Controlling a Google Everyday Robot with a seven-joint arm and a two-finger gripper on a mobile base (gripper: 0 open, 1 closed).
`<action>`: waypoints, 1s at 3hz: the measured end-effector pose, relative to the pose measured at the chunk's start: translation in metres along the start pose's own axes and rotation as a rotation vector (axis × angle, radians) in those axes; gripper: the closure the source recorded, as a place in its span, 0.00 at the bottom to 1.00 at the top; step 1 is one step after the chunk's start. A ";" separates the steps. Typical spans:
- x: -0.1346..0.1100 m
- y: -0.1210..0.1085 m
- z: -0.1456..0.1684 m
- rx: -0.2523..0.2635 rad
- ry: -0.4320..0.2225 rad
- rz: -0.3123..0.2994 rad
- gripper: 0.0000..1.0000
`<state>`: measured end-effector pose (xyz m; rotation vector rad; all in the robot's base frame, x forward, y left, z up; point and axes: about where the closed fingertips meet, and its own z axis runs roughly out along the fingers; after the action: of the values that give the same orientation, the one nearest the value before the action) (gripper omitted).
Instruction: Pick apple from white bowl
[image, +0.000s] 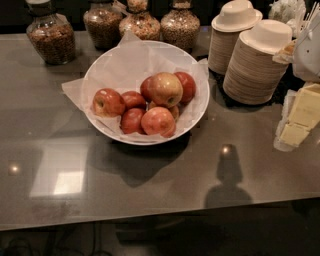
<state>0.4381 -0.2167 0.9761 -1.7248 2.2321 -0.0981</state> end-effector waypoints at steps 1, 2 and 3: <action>-0.001 -0.001 -0.001 0.004 -0.004 -0.002 0.00; -0.023 -0.005 0.002 0.009 -0.068 -0.051 0.00; -0.049 -0.011 0.005 0.007 -0.151 -0.123 0.00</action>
Offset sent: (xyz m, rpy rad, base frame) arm 0.0224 0.0482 0.0038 0.1101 -0.0540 0.1515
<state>0.4605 -0.1719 0.9846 -1.8024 2.0165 -0.0031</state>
